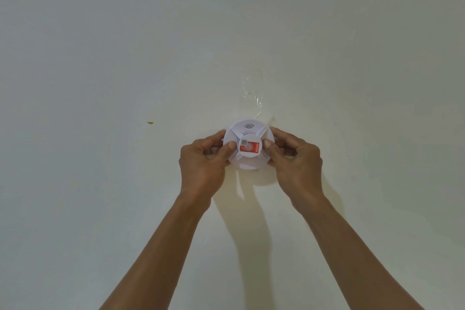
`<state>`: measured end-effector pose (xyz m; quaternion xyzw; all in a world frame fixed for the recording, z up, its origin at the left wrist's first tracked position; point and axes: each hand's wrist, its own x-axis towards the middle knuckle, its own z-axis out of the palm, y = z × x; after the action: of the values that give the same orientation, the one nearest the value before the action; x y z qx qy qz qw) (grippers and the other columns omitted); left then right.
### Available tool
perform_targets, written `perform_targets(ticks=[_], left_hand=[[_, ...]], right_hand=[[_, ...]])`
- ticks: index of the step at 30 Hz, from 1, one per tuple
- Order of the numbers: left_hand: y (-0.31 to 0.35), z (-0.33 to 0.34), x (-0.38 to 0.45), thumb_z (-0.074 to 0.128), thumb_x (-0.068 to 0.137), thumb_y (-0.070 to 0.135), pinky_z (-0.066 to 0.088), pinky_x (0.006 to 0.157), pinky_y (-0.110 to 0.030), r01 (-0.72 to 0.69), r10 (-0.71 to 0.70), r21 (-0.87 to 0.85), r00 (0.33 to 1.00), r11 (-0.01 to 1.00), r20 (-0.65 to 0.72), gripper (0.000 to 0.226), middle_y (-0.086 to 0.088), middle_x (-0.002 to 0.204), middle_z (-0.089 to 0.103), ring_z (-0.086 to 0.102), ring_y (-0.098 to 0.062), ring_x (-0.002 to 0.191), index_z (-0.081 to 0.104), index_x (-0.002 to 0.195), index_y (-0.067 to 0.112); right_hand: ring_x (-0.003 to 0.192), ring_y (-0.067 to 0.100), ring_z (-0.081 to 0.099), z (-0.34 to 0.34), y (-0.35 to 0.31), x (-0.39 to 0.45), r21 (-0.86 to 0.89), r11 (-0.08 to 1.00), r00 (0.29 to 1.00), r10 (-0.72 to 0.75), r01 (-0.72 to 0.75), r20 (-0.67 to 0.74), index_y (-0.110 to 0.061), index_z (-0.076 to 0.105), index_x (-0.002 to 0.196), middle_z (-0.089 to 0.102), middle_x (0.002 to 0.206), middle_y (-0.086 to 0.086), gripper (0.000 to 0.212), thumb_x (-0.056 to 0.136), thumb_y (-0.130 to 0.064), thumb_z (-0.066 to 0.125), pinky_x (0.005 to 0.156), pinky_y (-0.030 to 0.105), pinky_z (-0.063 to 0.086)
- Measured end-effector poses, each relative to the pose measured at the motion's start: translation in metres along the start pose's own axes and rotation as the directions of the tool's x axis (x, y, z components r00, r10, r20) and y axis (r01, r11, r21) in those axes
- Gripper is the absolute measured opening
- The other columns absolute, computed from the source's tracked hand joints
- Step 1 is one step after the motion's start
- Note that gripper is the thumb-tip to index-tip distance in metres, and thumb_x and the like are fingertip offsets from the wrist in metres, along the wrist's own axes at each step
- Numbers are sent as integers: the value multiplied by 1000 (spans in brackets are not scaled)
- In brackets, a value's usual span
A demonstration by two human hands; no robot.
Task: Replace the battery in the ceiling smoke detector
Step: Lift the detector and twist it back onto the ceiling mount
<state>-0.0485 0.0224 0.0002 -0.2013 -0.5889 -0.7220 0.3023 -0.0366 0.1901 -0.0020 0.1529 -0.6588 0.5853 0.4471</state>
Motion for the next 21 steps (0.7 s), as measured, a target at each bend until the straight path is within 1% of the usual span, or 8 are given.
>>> perform_targets(ticks=[4, 7, 10, 14, 18, 21], left_hand=[[2, -1, -3, 82, 84, 16, 61, 90, -46, -4, 4, 13, 1000, 1000, 5, 33, -7, 99, 79, 75, -26, 97, 76, 117, 16], [3, -1, -5, 83, 84, 19, 61, 89, -45, 2, -2, 22, 1000, 1000, -4, 36, -5, 99, 78, 75, -24, 97, 75, 119, 20], [3, 0, -7, 84, 83, 23, 62, 87, -44, 4, -3, 36, 1000, 999, -27, 38, -5, 101, 76, 73, -23, 98, 75, 120, 23], [6, 1, -9, 84, 83, 23, 62, 86, -43, 10, -8, 33, 999, 999, -54, 34, -9, 104, 72, 72, -24, 100, 74, 115, 29], [11, 0, -10, 83, 83, 23, 62, 86, -43, 20, -17, 50, 997, 999, -72, 30, -8, 103, 71, 72, -22, 99, 72, 106, 39], [15, -1, -12, 83, 84, 22, 63, 83, -41, 35, -31, 47, 997, 998, -74, 31, -8, 101, 72, 73, -19, 93, 72, 110, 34]], right_hand=[[93, 11, 71, -1, 2, -3, 8, 1000, 1000, -2, 2, 10, -37, 71, 117, 74, 102, -5, 31, 86, -36, 74, 87, 42, 59], [94, 10, 69, -3, 3, -5, 33, 999, 1000, 11, -12, 10, -35, 71, 118, 72, 105, -5, 32, 87, -31, 74, 88, 42, 59], [93, 11, 68, -3, 3, -6, 62, 998, 1000, 30, -30, 1, -32, 70, 121, 72, 106, -3, 36, 86, -30, 76, 88, 43, 59], [93, 10, 68, -3, 2, -7, 73, 996, 999, 48, -48, -8, -29, 70, 122, 72, 107, -5, 37, 86, -30, 77, 87, 44, 59], [94, 7, 68, -4, 0, -8, 85, 995, 998, 61, -60, -2, -28, 71, 120, 72, 111, -9, 35, 86, -29, 76, 87, 45, 59], [94, 7, 68, -6, -2, -8, 86, 994, 998, 70, -70, -3, -27, 71, 120, 72, 110, -11, 34, 86, -28, 76, 87, 46, 59]])
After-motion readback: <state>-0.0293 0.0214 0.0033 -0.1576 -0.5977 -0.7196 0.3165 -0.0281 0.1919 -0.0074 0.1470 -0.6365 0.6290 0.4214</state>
